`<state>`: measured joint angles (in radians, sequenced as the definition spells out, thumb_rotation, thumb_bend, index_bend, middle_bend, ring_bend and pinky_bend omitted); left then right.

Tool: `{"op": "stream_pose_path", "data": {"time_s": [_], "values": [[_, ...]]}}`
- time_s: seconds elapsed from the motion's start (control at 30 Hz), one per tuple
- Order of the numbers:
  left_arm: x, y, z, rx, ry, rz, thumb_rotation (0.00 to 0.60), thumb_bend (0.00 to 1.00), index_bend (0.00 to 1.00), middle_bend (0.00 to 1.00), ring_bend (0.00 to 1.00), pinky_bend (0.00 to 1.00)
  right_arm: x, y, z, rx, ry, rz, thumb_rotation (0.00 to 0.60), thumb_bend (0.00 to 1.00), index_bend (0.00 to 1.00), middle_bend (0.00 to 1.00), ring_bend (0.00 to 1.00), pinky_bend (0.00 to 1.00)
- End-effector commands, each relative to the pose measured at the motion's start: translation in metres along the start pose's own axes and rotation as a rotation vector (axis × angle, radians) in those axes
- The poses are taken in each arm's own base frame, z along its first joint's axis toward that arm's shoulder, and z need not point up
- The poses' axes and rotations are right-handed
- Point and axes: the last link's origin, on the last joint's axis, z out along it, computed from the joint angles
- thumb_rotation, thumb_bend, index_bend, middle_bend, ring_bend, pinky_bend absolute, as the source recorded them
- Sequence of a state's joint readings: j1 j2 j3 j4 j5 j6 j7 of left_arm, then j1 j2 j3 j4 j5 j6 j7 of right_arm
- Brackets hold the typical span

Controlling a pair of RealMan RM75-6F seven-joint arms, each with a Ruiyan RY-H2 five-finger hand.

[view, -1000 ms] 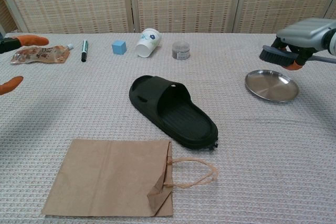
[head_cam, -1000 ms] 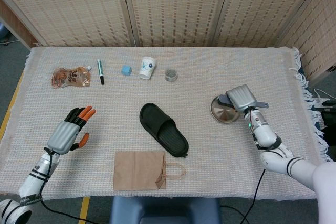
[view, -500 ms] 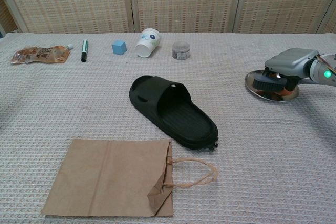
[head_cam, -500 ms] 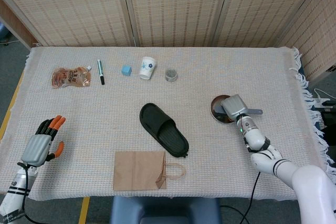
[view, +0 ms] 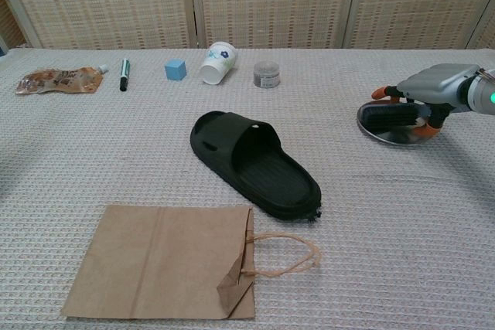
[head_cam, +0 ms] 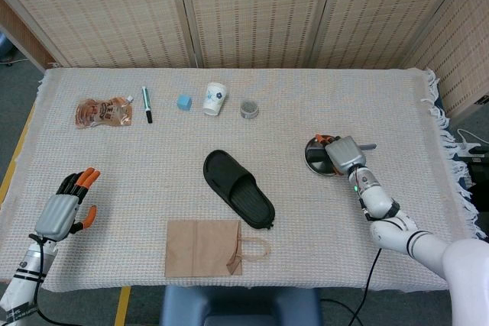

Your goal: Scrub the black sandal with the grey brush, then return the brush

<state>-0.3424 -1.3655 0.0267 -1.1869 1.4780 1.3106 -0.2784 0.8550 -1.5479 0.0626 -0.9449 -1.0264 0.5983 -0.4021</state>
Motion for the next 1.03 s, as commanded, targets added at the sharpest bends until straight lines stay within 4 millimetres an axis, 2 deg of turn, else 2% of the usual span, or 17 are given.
{"op": "stream_pose_path", "data": {"time_s": [0.03,0.17,0.27,0.33,0.4,0.5,0.63,0.73,0.8,0.87,1.03], "values": [[0.000,0.002,0.002,-0.006,-0.002,-0.003,0.600,0.55,0.00,0.00,0.00,0.05,0.003,0.002,-0.003,-0.003,-0.001,-0.003,0.600,0.30,0.01,0.15,0.21,0.65],[0.001,0.002,0.002,-0.010,0.001,0.000,0.600,0.55,0.00,0.00,0.00,0.04,0.007,0.005,-0.009,-0.003,0.000,-0.005,0.600,0.28,0.00,0.13,0.19,0.64],[0.004,0.002,-0.002,-0.009,0.014,0.003,0.600,0.55,0.00,0.00,0.00,0.04,0.014,0.010,-0.020,-0.012,0.032,0.010,0.600,0.25,0.00,0.09,0.16,0.61],[0.007,0.001,-0.006,-0.005,0.025,0.001,0.600,0.55,0.00,0.00,0.00,0.05,0.021,0.015,-0.031,-0.028,0.079,0.029,0.600,0.22,0.00,0.05,0.12,0.53],[0.008,0.001,-0.010,-0.001,0.034,-0.002,0.600,0.55,0.00,0.00,0.00,0.05,0.026,0.019,-0.047,-0.043,0.139,0.071,0.600,0.19,0.00,0.01,0.05,0.39],[0.008,0.000,-0.019,0.016,0.044,0.003,0.600,0.55,0.00,0.00,0.00,0.05,0.026,0.024,-0.088,-0.040,0.252,0.185,0.600,0.16,0.00,0.00,0.00,0.21],[0.008,-0.004,-0.034,0.077,0.048,0.004,0.600,0.54,0.00,0.00,0.00,0.05,-0.009,0.031,-0.168,-0.058,0.373,0.303,0.600,0.13,0.00,0.00,0.00,0.04],[0.012,0.005,-0.044,0.086,0.021,-0.026,0.600,0.51,0.00,0.00,0.00,0.07,-0.042,0.035,-0.219,-0.111,0.420,0.380,0.600,0.13,0.00,0.00,0.00,0.01],[0.018,0.012,-0.050,0.067,0.031,-0.021,0.600,0.50,0.00,0.00,0.00,0.08,-0.059,0.039,-0.239,-0.148,0.443,0.391,0.600,0.12,0.00,0.00,0.00,0.00],[0.023,0.018,-0.055,0.043,0.047,-0.004,0.600,0.50,0.00,0.00,0.00,0.08,-0.072,0.042,-0.250,-0.180,0.421,0.350,0.600,0.12,0.00,0.00,0.00,0.00],[0.026,0.024,-0.060,0.023,0.065,0.035,0.600,0.50,0.00,0.00,0.00,0.08,-0.068,0.049,-0.264,-0.232,0.412,0.349,0.600,0.12,0.00,0.00,0.00,0.00]]}}
